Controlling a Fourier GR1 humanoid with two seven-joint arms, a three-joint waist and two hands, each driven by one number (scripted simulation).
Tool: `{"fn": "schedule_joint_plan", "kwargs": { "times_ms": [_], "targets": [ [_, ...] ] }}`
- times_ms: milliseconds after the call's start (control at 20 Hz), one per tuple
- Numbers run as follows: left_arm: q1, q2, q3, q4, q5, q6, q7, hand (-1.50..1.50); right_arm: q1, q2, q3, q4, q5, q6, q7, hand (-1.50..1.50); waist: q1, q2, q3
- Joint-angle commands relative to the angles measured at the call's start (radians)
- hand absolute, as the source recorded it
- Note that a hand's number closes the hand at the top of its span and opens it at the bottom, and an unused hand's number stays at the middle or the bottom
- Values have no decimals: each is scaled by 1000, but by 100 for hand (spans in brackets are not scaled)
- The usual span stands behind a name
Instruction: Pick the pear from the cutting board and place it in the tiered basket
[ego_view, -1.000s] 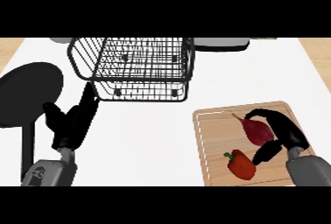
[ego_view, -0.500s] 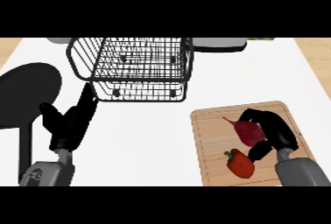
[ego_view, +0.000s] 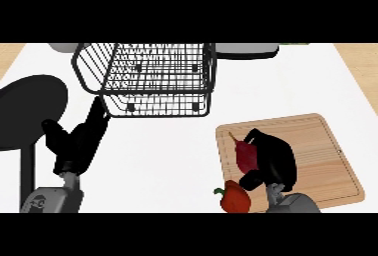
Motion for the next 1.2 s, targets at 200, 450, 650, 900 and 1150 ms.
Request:
{"fn": "schedule_joint_plan", "kwargs": {
  "times_ms": [200,450,650,900,1150],
  "targets": [
    [-20,-19,-23,3,11,-37,-17,0,16,93,237,-406,77,-80,425,150,3,10,19],
    [-63,-15,-10,47,8,-41,-4,0,-170,94,335,-617,206,67,609,150,3,11,18],
    [-56,-68,-60,-14,-24,4,28,0,-302,94,374,-661,275,175,675,150,17,11,18],
    [-50,-12,-9,34,16,-76,-24,0,-500,94,258,-643,190,278,687,150,24,15,17],
    [-65,-41,-44,19,-17,-42,12,0,-675,94,124,-492,88,294,674,150,37,14,16]
  ]
}}
